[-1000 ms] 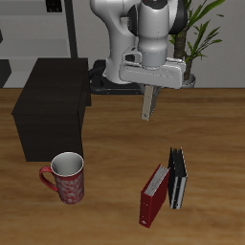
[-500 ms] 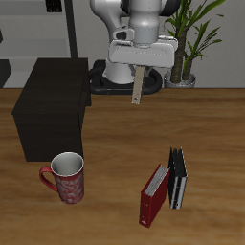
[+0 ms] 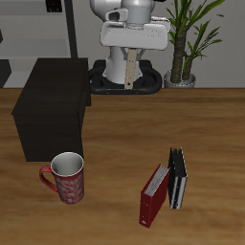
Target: Place the yellow book flat on top of the shelf
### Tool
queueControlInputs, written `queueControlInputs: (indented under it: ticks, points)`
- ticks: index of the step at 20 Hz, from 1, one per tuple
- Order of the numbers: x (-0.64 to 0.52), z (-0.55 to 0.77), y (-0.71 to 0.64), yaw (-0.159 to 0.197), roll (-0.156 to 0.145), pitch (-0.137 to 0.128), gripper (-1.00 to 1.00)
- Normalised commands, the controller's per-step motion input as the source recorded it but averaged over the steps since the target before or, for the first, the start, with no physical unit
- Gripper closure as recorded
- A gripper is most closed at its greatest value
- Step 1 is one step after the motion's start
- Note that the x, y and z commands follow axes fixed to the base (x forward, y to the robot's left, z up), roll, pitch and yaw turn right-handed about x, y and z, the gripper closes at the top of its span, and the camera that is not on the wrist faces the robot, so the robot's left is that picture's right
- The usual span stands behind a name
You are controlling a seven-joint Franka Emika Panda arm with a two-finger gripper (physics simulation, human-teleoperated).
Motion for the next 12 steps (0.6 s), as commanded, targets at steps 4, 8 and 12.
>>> queueControlInputs:
  ticks: [4, 8, 12]
  points:
    - [0.02, 0.26, -0.21, 0.091, -0.077, -0.027, 1.00]
    - [0.04, 0.34, -0.58, 0.117, -0.151, -0.072, 1.00]
    - [0.03, 0.21, -0.38, 0.051, -0.088, -0.039, 1.00]
